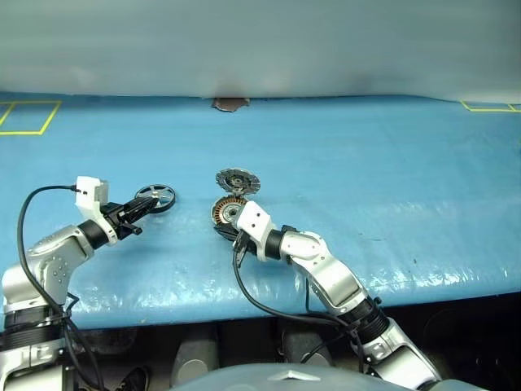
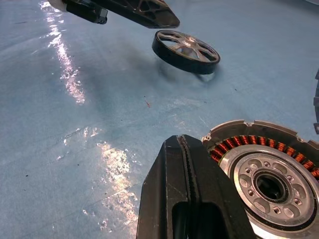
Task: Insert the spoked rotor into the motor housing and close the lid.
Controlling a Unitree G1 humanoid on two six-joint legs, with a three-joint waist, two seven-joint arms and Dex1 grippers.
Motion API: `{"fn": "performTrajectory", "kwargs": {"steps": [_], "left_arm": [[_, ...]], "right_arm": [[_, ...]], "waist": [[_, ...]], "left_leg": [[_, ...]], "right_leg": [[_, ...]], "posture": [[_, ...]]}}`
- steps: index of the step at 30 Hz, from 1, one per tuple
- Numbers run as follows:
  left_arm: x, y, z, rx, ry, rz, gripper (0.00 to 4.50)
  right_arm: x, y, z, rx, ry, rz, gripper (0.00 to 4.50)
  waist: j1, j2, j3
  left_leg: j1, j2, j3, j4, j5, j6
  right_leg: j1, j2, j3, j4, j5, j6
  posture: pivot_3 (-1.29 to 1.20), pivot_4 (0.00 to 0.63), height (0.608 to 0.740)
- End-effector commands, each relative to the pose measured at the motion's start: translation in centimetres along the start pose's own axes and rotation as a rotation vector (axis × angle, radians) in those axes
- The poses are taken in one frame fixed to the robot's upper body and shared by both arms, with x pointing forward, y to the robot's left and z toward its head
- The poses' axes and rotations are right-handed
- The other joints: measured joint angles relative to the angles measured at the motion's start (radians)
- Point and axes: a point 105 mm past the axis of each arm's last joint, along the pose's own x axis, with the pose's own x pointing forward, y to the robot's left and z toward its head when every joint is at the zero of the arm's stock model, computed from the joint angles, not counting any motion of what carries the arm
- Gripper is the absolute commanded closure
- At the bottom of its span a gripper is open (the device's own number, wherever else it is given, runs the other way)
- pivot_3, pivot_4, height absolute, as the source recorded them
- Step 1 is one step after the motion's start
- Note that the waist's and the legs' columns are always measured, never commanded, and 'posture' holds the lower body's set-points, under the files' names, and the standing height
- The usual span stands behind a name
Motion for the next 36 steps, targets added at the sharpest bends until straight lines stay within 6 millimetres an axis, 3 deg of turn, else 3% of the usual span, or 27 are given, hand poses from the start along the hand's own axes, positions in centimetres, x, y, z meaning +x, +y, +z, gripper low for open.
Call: {"fn": "performTrajectory", "kwargs": {"steps": [1,3,5,9,22,30,35,36], "left_arm": [[0.0,0.9,0.4,0.091,0.027,0.070,3.55],[0.2,1.2,0.4,0.087,0.021,0.082,3.55],[0.2,1.4,0.2,0.093,0.030,0.100,3.17],[0.2,1.9,-0.1,0.048,0.033,0.133,1.97],[0.0,3.0,-2.8,0.122,0.168,0.215,1.97],[1.0,2.6,-3.6,0.051,0.191,0.186,1.97],[1.7,1.8,-4.0,0.037,0.223,0.147,3.42],[1.7,1.9,-4.0,0.038,0.230,0.151,3.42]], "right_arm": [[-0.4,-0.4,1.5,-0.030,-0.058,-0.021,4.50],[-0.4,-0.4,1.5,-0.029,-0.059,-0.023,4.50],[-0.4,-0.4,1.4,-0.029,-0.058,-0.025,4.50],[-0.4,-0.4,1.4,-0.027,-0.058,-0.029,4.50],[-0.3,-0.3,1.4,-0.024,-0.059,-0.029,4.50],[-0.2,-0.2,1.3,-0.025,-0.056,-0.022,4.50],[-0.2,-0.3,1.3,-0.021,-0.059,-0.031,4.50],[-0.2,-0.3,1.3,-0.021,-0.060,-0.035,4.50]], "waist": [[-0.001,0.000,0.000],[0.000,0.000,0.000],[0.000,0.000,0.000],[0.000,0.000,0.000],[0.000,0.000,0.000],[0.002,0.001,0.000],[0.005,0.002,-0.001],[0.006,0.002,-0.001]], "left_leg": [[0.000,0.000,0.000,0.000,0.000,0.000],[0.000,0.000,0.000,0.000,0.000,0.000],[0.000,0.000,0.000,0.000,0.000,0.000],[0.000,0.000,0.000,0.000,0.000,0.000],[0.001,0.000,0.000,0.000,0.000,0.000],[0.001,0.000,0.000,0.000,0.000,0.000],[0.002,0.000,0.000,0.001,0.000,0.000],[0.002,-0.001,0.000,0.001,0.000,0.000]], "right_leg": [[0.000,0.000,0.000,0.000,0.000,0.000],[0.000,0.000,0.000,0.000,0.000,0.000],[0.000,0.000,0.000,0.000,0.000,0.000],[0.000,0.000,0.000,0.000,0.000,0.000],[0.000,0.000,0.000,0.000,0.000,0.000],[0.001,0.000,0.000,0.001,0.000,0.000],[0.002,0.000,0.000,0.001,0.000,0.000],[0.002,0.000,0.000,0.001,0.000,0.000]], "posture": [[0.00,0.150,0.740],[0.00,0.150,0.740],[0.00,0.150,0.740],[0.00,0.150,0.740],[0.00,0.150,0.740],[0.00,0.150,0.740],[0.00,0.150,0.740],[0.00,0.150,0.740]]}}
